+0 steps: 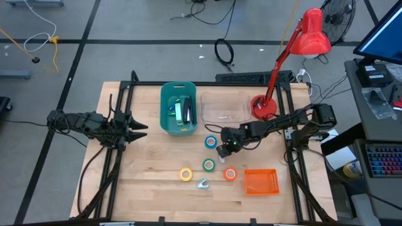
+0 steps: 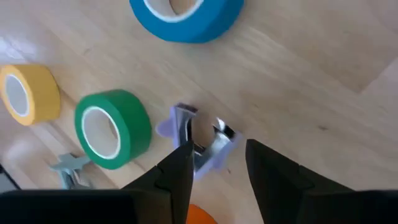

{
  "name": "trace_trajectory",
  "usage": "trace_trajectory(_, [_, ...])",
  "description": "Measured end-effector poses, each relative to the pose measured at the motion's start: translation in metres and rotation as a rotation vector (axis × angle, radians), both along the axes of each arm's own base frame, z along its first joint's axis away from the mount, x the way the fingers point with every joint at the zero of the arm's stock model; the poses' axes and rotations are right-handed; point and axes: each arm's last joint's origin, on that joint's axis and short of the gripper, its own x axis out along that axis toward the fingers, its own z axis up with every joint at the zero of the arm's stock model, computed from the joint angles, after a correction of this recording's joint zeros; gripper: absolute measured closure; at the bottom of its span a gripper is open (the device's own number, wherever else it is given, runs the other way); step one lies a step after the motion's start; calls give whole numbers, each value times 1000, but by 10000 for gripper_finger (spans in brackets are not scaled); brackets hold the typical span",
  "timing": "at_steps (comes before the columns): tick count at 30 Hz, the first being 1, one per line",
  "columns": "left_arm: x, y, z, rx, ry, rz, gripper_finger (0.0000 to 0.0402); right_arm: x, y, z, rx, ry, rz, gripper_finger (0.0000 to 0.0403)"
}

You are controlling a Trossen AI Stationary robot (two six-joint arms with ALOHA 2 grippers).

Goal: Pick and place Stapler, Stapler remover, tape
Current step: Put the violet stapler remover into the orange bin

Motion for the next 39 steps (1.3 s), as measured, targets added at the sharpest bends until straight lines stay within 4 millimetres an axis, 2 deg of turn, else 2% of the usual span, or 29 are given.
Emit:
trace_trajectory(30, [0,0,0,4,0,-1,222,-2,3,-6,-10,46,-36,267])
trace_trajectory(39, [0,0,0,4,1,-1,222,0,3,-5,-31,28,-32,313])
